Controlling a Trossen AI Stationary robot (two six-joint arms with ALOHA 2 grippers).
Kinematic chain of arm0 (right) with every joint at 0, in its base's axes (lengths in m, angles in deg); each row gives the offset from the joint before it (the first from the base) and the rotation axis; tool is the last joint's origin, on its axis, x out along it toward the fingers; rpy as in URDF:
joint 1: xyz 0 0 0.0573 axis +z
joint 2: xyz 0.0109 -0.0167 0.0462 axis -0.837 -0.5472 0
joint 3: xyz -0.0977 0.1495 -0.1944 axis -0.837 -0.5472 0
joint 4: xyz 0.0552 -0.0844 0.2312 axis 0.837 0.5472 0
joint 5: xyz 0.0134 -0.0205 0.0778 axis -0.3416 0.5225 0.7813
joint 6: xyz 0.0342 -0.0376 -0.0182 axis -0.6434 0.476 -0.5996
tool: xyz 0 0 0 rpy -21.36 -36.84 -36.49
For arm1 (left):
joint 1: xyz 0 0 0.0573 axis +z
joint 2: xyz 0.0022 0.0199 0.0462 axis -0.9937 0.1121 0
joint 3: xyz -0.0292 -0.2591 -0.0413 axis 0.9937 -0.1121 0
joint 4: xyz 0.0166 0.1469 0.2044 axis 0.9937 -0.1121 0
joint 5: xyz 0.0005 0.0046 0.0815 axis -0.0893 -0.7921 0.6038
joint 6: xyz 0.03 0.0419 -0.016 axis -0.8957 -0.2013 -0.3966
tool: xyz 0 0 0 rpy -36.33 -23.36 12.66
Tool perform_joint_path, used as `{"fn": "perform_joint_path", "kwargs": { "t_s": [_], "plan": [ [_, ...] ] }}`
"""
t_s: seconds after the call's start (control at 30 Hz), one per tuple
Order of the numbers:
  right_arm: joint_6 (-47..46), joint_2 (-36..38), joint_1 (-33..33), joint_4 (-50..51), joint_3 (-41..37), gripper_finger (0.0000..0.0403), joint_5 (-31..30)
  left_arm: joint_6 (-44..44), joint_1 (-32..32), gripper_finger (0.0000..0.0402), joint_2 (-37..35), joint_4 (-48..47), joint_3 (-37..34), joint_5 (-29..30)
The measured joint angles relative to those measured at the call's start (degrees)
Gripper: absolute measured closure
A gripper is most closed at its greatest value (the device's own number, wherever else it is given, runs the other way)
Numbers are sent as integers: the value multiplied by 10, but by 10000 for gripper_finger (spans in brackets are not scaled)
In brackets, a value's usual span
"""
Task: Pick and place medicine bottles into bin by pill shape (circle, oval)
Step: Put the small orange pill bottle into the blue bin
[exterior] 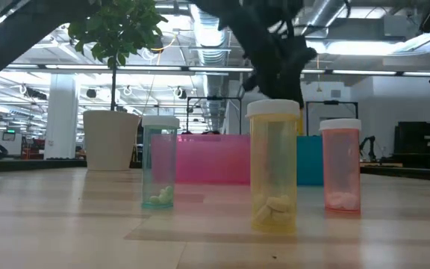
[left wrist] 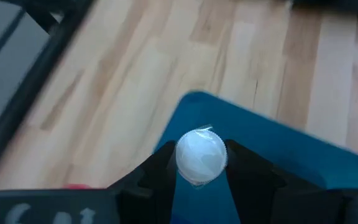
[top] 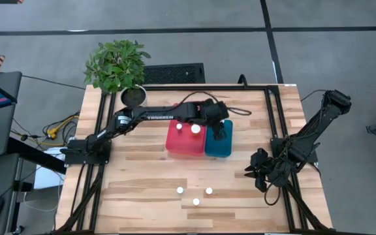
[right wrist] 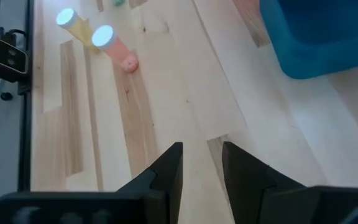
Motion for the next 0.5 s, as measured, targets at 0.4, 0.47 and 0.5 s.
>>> {"fn": "perform_joint_path", "kwargs": {
  "t_s": [0.4,0.47,0.5],
  "plan": [
    [0,0,0,16,0,282,0,-37,-19,285,0,120,-97,28],
    [0,0,0,16,0,282,0,-40,-17,285,0,121,-103,28],
    [0,0,0,16,0,282,0,-43,-16,285,0,128,-108,28]
  ]
}}
